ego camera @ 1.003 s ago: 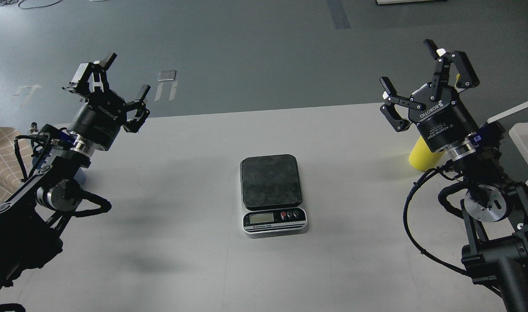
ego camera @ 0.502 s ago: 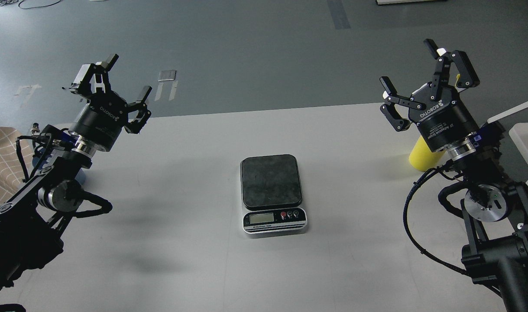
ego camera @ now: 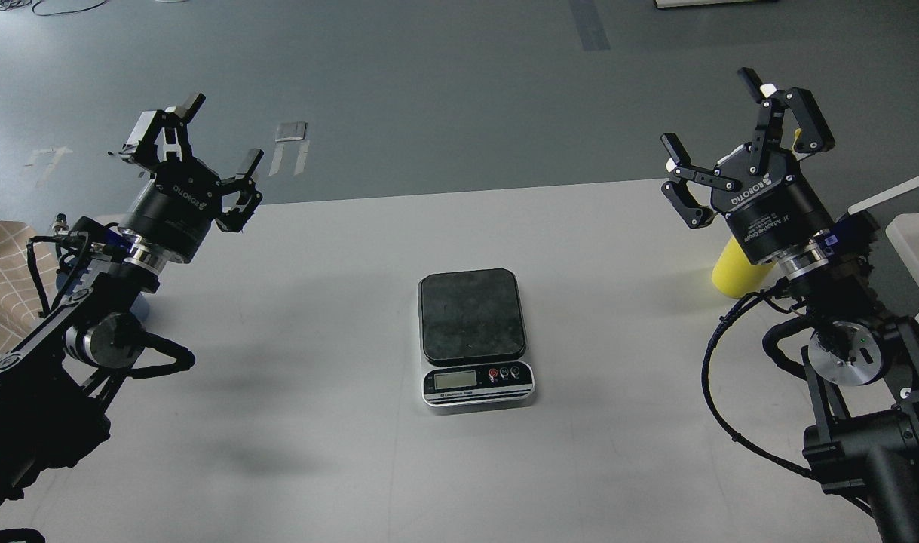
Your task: Pour seasoning into cup on scale with both arms
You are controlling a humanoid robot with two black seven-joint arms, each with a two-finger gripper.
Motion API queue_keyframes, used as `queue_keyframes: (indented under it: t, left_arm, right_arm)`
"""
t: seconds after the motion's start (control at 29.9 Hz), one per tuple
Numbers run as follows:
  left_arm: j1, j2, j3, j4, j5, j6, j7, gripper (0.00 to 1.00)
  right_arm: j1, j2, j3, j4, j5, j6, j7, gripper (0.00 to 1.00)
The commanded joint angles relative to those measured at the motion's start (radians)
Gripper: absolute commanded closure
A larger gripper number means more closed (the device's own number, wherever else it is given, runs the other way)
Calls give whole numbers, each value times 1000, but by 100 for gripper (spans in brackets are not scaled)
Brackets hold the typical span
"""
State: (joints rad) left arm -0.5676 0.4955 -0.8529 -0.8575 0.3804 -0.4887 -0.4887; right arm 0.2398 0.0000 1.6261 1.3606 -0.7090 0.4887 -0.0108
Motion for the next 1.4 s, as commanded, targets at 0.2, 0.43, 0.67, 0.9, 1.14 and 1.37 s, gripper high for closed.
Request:
queue_keyframes:
  t: [0.2,0.43,0.67,0.9,1.14,1.37]
  left_arm:
    - [0,2,6,0,2,0,0,2]
    - [0,0,6,0,3,0,0,2]
    - [0,-2,8,0,3,0,0,2]
    - [0,-2,8,0,3,0,0,2]
    - [0,-3,8,0,3,0,0,2]
    - [0,-5,-3,-2,2,0,0,2]
  right_arm:
    - [10,0,0,-11,-6,0,0,0]
    - [12,0,0,-11,-6,0,0,0]
    - [10,0,1,-11,-4,0,8,0]
    - [10,0,1,-11,-3,0,8,0]
    - [9,0,1,-11,-3,0,8,0]
    - [9,0,3,-11,-3,0,9,0]
